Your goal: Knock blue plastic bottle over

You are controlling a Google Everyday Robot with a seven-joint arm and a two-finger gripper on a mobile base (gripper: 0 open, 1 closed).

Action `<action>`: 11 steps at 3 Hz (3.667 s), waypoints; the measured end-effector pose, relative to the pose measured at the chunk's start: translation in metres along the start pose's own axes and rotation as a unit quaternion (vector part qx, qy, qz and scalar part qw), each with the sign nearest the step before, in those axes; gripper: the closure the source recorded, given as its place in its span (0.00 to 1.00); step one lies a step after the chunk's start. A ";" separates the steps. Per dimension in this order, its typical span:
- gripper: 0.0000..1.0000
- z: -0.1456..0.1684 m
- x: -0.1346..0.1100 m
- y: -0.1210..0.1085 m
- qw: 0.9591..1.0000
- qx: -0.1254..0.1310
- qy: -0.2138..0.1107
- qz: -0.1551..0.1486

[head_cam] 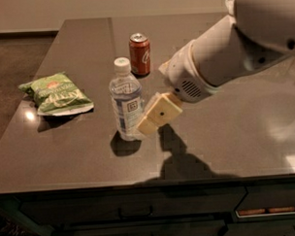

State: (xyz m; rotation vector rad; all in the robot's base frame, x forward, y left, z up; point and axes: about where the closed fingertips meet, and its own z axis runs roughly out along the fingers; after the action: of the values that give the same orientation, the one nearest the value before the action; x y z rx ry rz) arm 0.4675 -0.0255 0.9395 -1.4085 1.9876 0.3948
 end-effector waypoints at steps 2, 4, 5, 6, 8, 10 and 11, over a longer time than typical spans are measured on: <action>0.00 0.045 -0.044 0.005 0.998 -0.028 -0.051 0.027; 0.43 0.055 -0.065 -0.005 0.995 -0.039 -0.078 0.038; 0.65 0.045 -0.063 -0.018 0.996 -0.031 -0.078 0.036; 0.89 0.016 -0.061 -0.038 0.999 -0.008 -0.043 0.022; 1.00 -0.028 -0.028 -0.077 0.992 0.045 0.105 -0.049; 1.00 -0.024 0.018 -0.082 0.966 0.032 0.231 -0.112; 0.82 -0.010 0.035 -0.074 0.950 0.018 0.279 -0.142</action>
Offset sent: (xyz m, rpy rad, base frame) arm 0.0358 0.0858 -0.0101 0.1994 0.0776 -0.0017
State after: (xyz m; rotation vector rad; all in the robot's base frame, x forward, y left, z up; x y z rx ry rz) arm 0.5253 -0.0840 0.9327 -1.9012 2.1477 -0.1940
